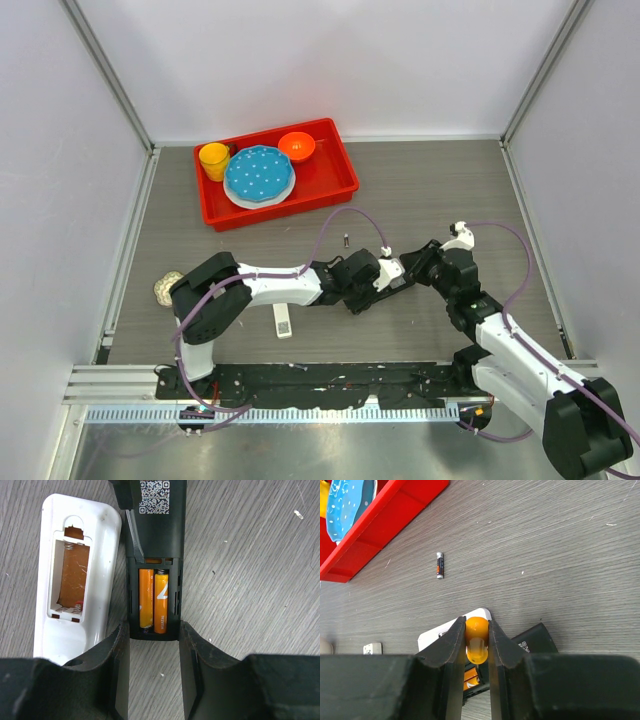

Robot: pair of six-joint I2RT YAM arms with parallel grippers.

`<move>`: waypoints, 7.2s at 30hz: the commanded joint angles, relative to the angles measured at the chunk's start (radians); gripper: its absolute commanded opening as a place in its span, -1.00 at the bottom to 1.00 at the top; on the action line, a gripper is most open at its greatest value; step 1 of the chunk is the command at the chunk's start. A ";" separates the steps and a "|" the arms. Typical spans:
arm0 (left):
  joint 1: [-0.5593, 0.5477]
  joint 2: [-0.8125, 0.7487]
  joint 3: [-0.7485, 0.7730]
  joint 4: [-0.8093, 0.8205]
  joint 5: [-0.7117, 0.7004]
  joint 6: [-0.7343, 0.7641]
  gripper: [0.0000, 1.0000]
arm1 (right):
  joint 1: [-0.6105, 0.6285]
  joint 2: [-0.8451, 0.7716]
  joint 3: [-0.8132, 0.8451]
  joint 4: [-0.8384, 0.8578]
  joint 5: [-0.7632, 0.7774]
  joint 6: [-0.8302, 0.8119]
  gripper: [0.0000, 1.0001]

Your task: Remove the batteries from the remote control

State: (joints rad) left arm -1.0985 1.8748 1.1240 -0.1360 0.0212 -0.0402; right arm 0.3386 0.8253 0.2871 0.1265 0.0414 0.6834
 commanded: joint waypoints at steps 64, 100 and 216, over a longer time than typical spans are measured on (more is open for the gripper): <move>-0.008 0.053 0.011 -0.065 0.040 0.003 -1.00 | 0.129 0.003 0.104 -0.232 0.121 -0.147 -0.98; -0.008 0.052 0.010 -0.063 0.049 -0.001 -1.00 | 0.129 -0.095 -0.012 0.122 -0.313 0.133 -0.98; 0.029 0.064 0.013 -0.079 0.049 -0.013 -1.00 | 0.119 -0.120 0.029 -0.188 0.022 -0.042 -0.98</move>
State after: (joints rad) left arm -1.0729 1.8931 1.1553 -0.1616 0.0544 -0.0505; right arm 0.4511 0.6895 0.3248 -0.0826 0.1020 0.6346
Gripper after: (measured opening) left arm 0.388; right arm 0.262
